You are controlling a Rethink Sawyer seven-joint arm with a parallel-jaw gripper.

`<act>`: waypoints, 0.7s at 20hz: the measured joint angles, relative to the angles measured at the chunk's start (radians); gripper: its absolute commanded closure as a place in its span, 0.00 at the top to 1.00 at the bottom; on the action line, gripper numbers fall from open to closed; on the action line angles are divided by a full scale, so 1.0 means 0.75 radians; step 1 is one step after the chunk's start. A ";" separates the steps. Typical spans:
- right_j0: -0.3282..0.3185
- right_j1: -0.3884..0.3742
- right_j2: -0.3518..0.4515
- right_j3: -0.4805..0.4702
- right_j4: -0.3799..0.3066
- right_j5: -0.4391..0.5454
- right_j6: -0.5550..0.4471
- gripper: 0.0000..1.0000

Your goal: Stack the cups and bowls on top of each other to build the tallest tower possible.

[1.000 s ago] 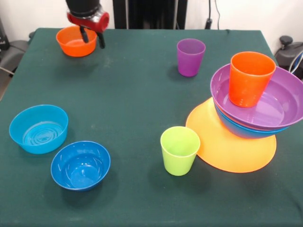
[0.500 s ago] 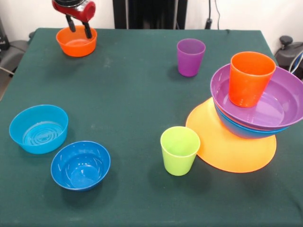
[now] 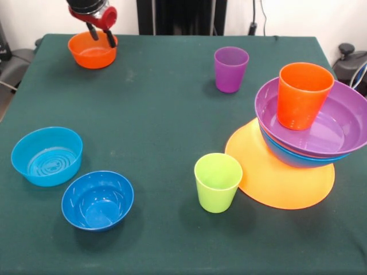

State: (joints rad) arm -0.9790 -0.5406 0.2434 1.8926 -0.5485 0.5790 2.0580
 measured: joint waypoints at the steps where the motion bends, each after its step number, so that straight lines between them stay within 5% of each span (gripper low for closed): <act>1: -0.004 0.008 0.000 0.002 -0.001 -0.010 0.000 1.00; 14: -0.010 0.033 0.002 0.067 -0.002 -0.056 0.000 1.00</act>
State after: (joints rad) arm -0.9862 -0.5155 0.2450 1.9430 -0.5497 0.5369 2.0578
